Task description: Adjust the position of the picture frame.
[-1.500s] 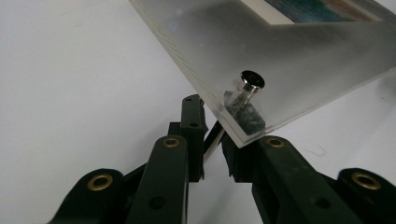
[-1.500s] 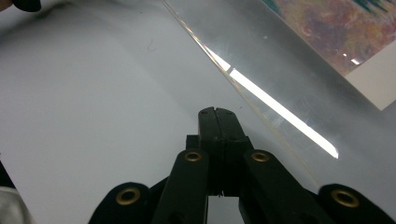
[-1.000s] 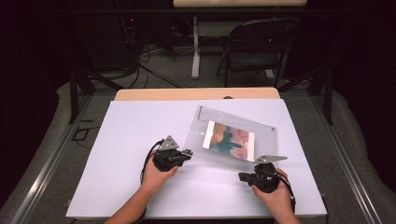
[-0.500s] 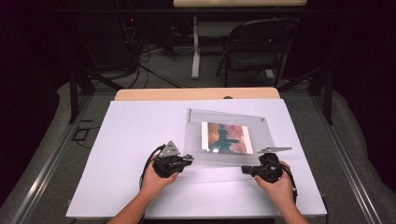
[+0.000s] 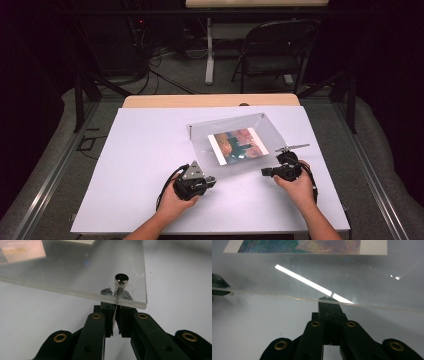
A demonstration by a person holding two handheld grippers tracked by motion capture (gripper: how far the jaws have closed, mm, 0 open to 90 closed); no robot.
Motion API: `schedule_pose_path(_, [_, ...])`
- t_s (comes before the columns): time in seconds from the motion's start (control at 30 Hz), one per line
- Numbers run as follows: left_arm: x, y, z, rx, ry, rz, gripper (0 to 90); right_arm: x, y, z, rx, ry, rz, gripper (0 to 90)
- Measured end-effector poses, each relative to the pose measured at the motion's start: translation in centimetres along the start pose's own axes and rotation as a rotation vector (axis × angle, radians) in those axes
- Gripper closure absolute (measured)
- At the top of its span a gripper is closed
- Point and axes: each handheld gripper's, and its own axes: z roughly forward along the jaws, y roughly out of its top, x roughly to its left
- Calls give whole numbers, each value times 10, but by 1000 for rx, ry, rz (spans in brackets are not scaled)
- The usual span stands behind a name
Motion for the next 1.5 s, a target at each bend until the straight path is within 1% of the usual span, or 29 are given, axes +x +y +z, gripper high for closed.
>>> schedule_pose_path(0.07, [-3,0,2,2,1,1,849,-1,5,2,13,-19,-9,900])
schedule_pose_path(0.2, [-7,0,7,-13,10,-21,847,-2,16,7,40,-66,-40,900])
schedule_pose_path(0.27, [-9,1,9,-18,13,-26,846,-3,20,9,46,-75,-37,900])
schedule_pose_path(0.3, [-11,2,10,-18,5,-27,846,-3,21,9,49,-80,-40,900])
schedule_pose_path(0.37, [-14,3,12,-20,-4,-24,847,-5,26,11,46,-89,-39,900])
schedule_pose_path(0.43, [-17,4,15,-19,-16,-29,846,-7,29,13,56,-89,-36,900])
schedule_pose_path(0.5, [-18,6,20,-21,-23,-42,843,-7,31,14,60,-99,-29,900])
schedule_pose_path(0.57, [-19,7,23,-22,-38,-59,837,-11,31,16,51,-101,-22,900])
schedule_pose_path(0.6, [-20,7,25,-17,-34,-56,835,-13,29,16,45,-98,-12,900])
schedule_pose_path(0.63, [-22,8,28,-12,-41,-50,833,-15,28,15,44,-96,-1,900])
schedule_pose_path(0.7, [-26,9,31,-18,-50,-56,832,-20,23,12,23,-76,28,900])
schedule_pose_path(0.73, [-28,11,33,-12,-51,-54,831,-23,19,8,1,-59,52,900])
schedule_pose_path(0.77, [-30,12,36,-18,-62,-56,832,-25,15,3,-28,-48,73,900])
schedule_pose_path(0.8, [-32,14,38,-17,-67,-50,832,-25,12,-2,-48,-52,80,900])
schedule_pose_path(0.9, [-39,20,46,-16,-81,-35,833,-24,4,-15,-95,-64,73,881])
schedule_pose_path(1.0, [-47,28,57,-18,-100,-25,834,-19,-5,-29,-147,-84,46,846])
schedule_pose_path(1.07, [-52,32,64,-15,-111,-17,834,-15,-11,-37,-174,-85,28,788])
schedule_pose_path(1.13, [-54,34,66,-12,-107,-12,834,-12,-18,-42,-193,-81,10,735])
schedule_pose_path(1.2, [-55,33,65,-11,-100,-6,834,-8,-25,-44,-193,-77,-2,704])
schedule_pose_path(1.23, [-55,33,64,-14,-100,-14,831,-6,-28,-44,-193,-73,-8,690])
schedule_pose_path(1.27, [-54,32,63,-16,-110,-25,814,-5,-31,-45,-197,-72,-14,678])
schedule_pose_path(1.3, [-53,32,61,-12,-119,-42,764,-4,-33,-46,-192,-70,-19,668])
schedule_pose_path(1.33, [-52,31,57,-11,-129,-57,720,-1,-35,-46,-200,-59,-17,659])
schedule_pose_path(1.37, [-51,30,51,-19,-141,-64,685,1,-37,-47,-208,-51,-25,653])
schedule_pose_path(1.47, [-48,27,33,-17,-152,-53,628,10,-43,-51,-225,-38,-51,647])
schedule_pose_path(1.5, [-46,25,28,-23,-153,-57,611,13,-45,-51,-230,-36,-59,642])
